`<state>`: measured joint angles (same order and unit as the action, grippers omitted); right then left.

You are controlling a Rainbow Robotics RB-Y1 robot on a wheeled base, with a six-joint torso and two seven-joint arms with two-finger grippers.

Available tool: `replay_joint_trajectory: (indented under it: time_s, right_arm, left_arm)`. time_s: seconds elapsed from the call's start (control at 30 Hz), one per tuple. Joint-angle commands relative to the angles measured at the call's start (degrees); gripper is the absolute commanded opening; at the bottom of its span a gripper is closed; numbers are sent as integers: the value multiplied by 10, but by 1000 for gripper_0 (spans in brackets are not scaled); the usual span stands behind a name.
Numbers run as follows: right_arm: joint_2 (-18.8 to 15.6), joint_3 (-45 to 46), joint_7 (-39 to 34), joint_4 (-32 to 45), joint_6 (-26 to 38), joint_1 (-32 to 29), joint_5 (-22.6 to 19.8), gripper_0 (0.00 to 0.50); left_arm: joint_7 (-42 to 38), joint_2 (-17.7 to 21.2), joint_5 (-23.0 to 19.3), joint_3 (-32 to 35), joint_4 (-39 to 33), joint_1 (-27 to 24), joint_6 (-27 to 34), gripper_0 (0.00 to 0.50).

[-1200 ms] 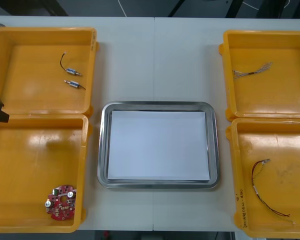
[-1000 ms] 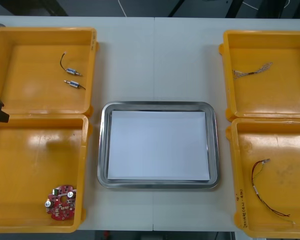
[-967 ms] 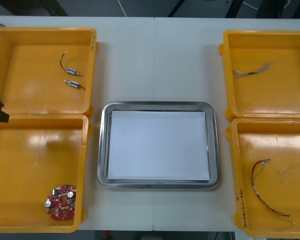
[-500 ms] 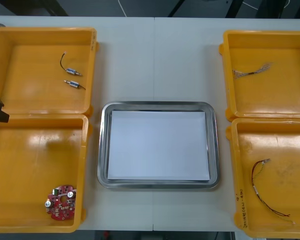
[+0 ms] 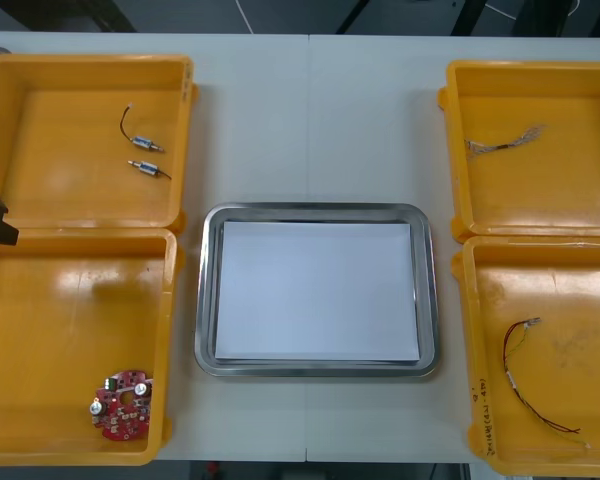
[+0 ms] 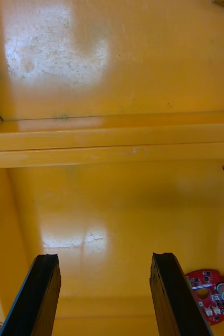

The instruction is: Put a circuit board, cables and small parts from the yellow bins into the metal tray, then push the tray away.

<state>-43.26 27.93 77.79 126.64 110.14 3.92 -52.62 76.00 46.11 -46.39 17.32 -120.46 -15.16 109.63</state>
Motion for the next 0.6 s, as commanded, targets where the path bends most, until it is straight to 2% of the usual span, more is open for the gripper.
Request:
replay_joint_trajectory:
  time_s: [0.03,0.6]
  right_arm:
    - [-24,19,-8,15,-1,-5,-2,500]
    - [-24,19,-8,15,-1,-5,-2,500]
  left_arm:
    - [-40,-4,3,18,-16,8,4,500]
    - [-40,-4,3,18,-16,8,4,500]
